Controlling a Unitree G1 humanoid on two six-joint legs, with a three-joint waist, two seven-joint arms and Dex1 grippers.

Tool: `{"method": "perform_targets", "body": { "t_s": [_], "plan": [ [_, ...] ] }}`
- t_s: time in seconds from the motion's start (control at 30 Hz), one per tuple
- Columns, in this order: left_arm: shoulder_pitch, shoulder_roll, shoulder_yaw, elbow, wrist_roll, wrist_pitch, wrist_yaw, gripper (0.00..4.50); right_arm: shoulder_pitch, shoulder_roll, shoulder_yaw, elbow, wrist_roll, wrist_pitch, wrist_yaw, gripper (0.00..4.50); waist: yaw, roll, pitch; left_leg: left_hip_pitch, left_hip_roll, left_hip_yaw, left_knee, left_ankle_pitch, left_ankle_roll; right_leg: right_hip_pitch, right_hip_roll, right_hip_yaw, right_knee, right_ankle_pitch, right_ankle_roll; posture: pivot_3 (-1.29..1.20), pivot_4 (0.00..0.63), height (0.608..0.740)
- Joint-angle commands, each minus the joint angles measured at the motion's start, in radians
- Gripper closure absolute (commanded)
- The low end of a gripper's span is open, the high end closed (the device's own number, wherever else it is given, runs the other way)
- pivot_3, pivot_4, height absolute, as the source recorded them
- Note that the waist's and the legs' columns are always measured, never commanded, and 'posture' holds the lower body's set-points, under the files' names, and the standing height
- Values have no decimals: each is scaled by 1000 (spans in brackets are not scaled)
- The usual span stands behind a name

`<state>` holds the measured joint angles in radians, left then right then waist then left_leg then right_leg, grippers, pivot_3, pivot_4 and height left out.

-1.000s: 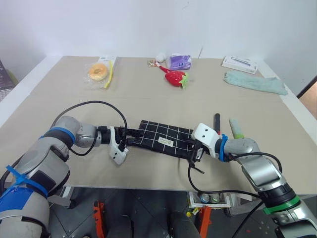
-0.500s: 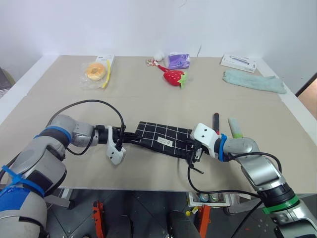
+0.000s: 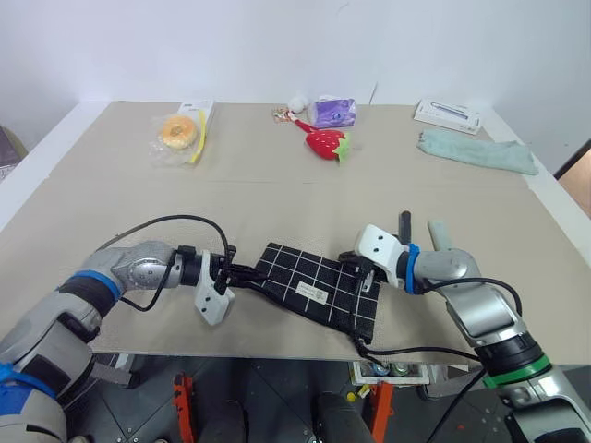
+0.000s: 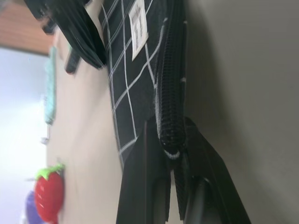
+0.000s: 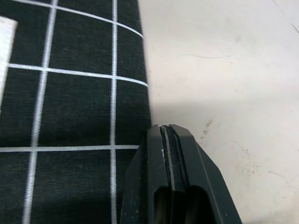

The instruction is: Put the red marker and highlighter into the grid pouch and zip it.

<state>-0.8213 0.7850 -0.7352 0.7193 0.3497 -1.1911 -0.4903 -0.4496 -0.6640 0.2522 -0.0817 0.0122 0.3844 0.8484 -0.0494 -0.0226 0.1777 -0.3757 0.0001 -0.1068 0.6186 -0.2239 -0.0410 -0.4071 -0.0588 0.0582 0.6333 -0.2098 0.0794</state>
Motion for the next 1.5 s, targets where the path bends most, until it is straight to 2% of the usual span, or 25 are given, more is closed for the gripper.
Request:
{"method": "perform_targets", "body": {
  "t_s": [0.03, 0.17, 0.5, 0.63, 0.73, 0.77, 0.8, 0.83, 0.87, 0.93, 0.97, 1.0, 1.07, 1.2, 1.43, 1.5],
  "plan": [
    [57, 10, 39, -3, 5, 123, -84, 4480, -25, 16, -41, -34, 30, -11, 4, 4500, 0, 0, 0, 0, 0, 0, 0, 0, 0, 0, 0, 0, 0, 0, 0, 0, 150, 740],
    [88, -25, 132, 1, -39, 231, -110, 4480, -33, 60, -134, -95, 147, 36, 3, 4500, 1, 2, 0, 2, 0, 0, 0, 0, 1, 0, 1, 0, 3, -1, -1, 0, 150, 740],
    [144, -50, 223, -43, -18, 282, -154, 4480, -15, 29, -160, -114, 168, 56, 10, 4500, 1, 4, -1, 4, 1, -1, 0, 2, 3, 0, 1, -1, 5, 1, -5, 0, 150, 740],
    [207, -97, 295, -119, -186, 415, -241, 4480, -30, 10, -260, -102, 238, 131, -13, 4500, 2, 5, -2, 3, 0, -1, 1, 2, 3, 1, 1, 0, 5, 1, -4, 0, 150, 740],
    [239, -98, 323, -168, -200, 451, -282, 4480, -30, 1, -295, -119, 277, 176, -12, 4500, 2, 5, -2, 3, 0, -1, 1, 2, 3, 1, 1, 0, 5, 1, -4, 0, 150, 740],
    [247, -100, 334, -180, -199, 473, -285, 4500, -28, -1, -309, -130, 296, 195, -11, 3841, 1, 5, -2, 3, 0, -1, 1, 2, 3, 0, 1, 0, 5, 1, -5, 0, 150, 740],
    [256, -103, 349, -196, -207, 499, -290, 4500, -24, -5, -326, -146, 323, 229, -9, 3429, 1, 5, -1, 3, 0, -1, 1, 2, 3, 0, 1, 0, 5, 0, -5, 0, 150, 740],
    [264, -106, 361, -212, -211, 523, -289, 4500, -14, -12, -336, -163, 336, 249, -8, 3212, 1, 6, -1, 3, 1, -1, 1, 2, 3, 0, 1, 0, 5, 0, -5, 0, 150, 740],
    [271, -110, 371, -230, -208, 542, -286, 4500, -4, -19, -340, -175, 335, 273, -21, 2610, 1, 6, -1, 2, 1, -1, 0, 2, 3, 0, 1, -1, 5, 0, -5, 0, 150, 740],
    [284, -117, 380, -258, -194, 568, -282, 4500, 18, -32, -328, -191, 320, 310, -44, 1894, 2, 6, -1, 2, 1, -1, 0, 1, 3, 0, 1, -1, 5, -1, -5, 0, 150, 740],
    [291, -124, 380, -274, -178, 582, -274, 4500, 40, -30, -312, -200, 319, 343, -60, 1389, 3, 6, -1, 2, 1, -1, 0, 1, 3, 0, 1, -1, 5, -2, -4, 0, 150, 740],
    [296, -132, 380, -290, -167, 598, -268, 4500, 51, -33, -295, -212, 326, 417, -78, 849, 3, 6, -1, 1, 0, -1, 0, 1, 3, 0, 1, -1, 5, -2, -4, 0, 150, 740],
    [305, -143, 383, -321, -155, 622, -264, 4500, 68, -20, -288, -245, 365, 533, -103, 76, 4, 6, -1, 1, 0, -1, 0, 1, 3, 0, 0, 0, 5, -2, -4, 0, 150, 740],
    [317, -152, 392, -363, -141, 650, -270, 4500, 67, 7, -281, -277, 401, 706, -164, 76, 5, 6, -1, 1, 0, -1, 1, 1, 3, 0, 0, 0, 5, -2, -4, 0, 150, 740],
    [328, -162, 390, -387, -115, 661, -273, 4500, 41, 93, -294, -262, 412, 827, -284, 76, 4, 6, -2, 1, 0, -1, 1, 1, 3, 0, 0, 0, 5, -2, -4, 0, 150, 740],
    [328, -162, 392, -388, -110, 661, -275, 4500, 34, 100, -307, -253, 411, 842, -305, 630, 4, 6, -2, 1, -1, -1, 1, 1, 3, 0, 0, 0, 5, -2, -4, 0, 150, 740]
  ]
}}
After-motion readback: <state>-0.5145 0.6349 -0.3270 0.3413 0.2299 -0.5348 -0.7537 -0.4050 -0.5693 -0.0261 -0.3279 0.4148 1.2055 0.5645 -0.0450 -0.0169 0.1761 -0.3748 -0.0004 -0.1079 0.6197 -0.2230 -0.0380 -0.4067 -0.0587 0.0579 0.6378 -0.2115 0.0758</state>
